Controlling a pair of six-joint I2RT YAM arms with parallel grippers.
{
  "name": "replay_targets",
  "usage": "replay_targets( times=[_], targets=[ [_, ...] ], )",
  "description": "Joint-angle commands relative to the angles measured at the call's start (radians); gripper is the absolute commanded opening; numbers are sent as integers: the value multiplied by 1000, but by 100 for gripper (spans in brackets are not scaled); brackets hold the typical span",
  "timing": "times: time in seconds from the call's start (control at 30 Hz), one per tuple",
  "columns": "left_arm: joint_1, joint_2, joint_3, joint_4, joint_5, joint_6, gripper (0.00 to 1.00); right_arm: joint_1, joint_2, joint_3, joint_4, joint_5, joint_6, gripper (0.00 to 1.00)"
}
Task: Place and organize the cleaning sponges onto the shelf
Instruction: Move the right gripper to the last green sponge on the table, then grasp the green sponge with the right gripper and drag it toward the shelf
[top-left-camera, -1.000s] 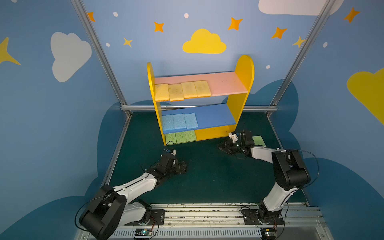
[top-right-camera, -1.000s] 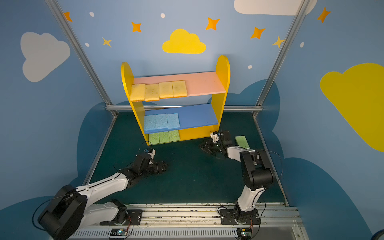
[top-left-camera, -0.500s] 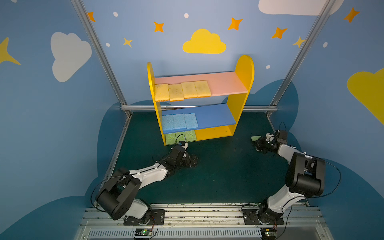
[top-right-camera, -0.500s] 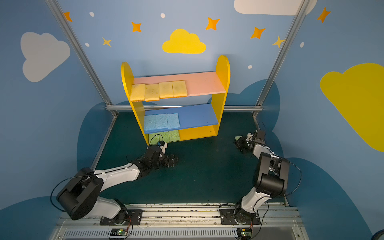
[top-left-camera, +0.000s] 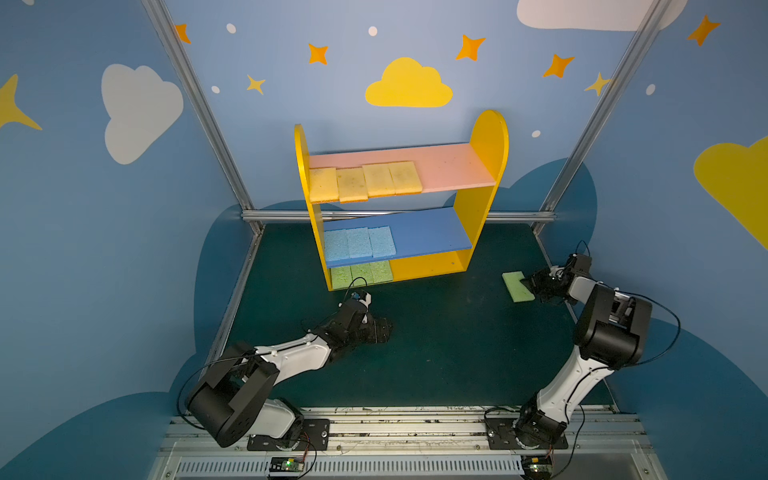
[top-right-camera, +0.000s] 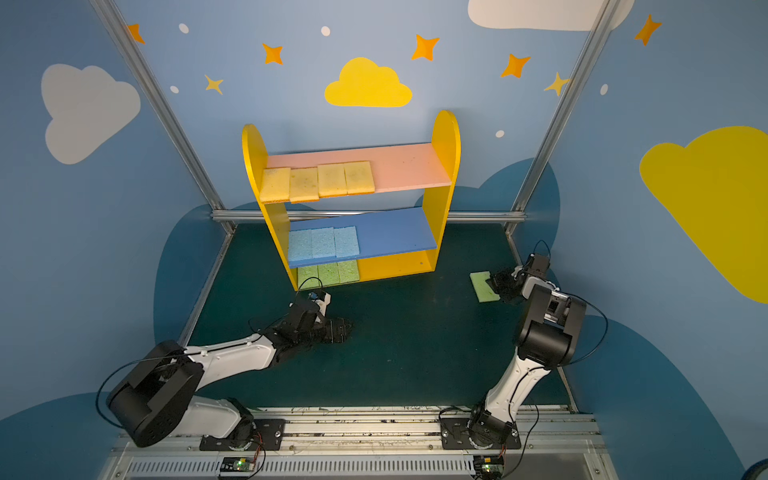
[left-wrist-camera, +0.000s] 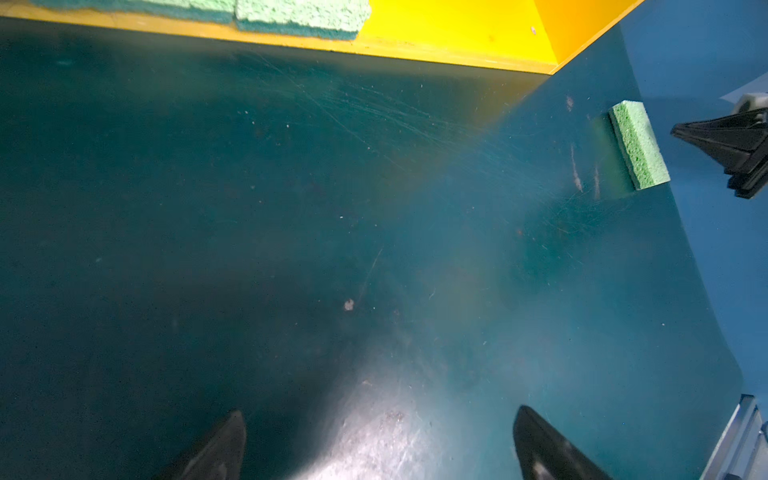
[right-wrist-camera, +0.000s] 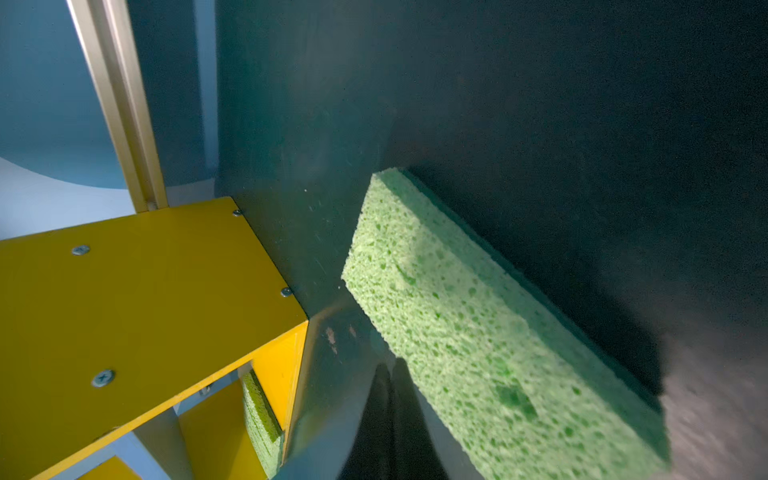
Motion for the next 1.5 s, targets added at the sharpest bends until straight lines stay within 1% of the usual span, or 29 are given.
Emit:
replay_targets(
  times=[0.0,0.1,0.3,0.63,0.77,0.87,0.93,0.97,1.03,1.17,1.33,1.47],
  targets=[
    [-3,-23,-14,-11,-12,-11,100,35,36,51,-91,54,-49,0],
    [-3,-57,-34,-16,-18,-20,100,52,43,47,-110,90,-62,0],
    [-3,-145,-65,-62,-44,-25,100,68,39,-1,-87,95,-61,0],
    [-19,-269,-133,-95,-63,-61,100,82,-5,-106,-33,45,-39,0],
    [-32,-325,-157,-120,-87,-70,100,85,-56,-142,-9,25,-27,0],
    [-34,-365,-170,-139,-95,-74,100,66,-94,-144,-11,18,-19,0],
    [-35,-386,-175,-149,-98,-74,100,34,-95,-140,6,-32,7,0],
    [-36,-392,-177,-153,-98,-76,100,18,-95,-140,18,-57,22,0],
    [-37,-399,-178,-158,-93,-77,100,0,-102,-139,24,-64,33,0],
    [-39,-398,-178,-162,-89,-80,100,-16,-108,-124,7,-28,28,0],
    [-39,-366,-169,-156,-92,-76,100,-22,-70,-99,-16,24,14,0],
    [-39,-318,-150,-136,-79,-76,100,-19,-32,-127,14,18,22,0]
  ],
)
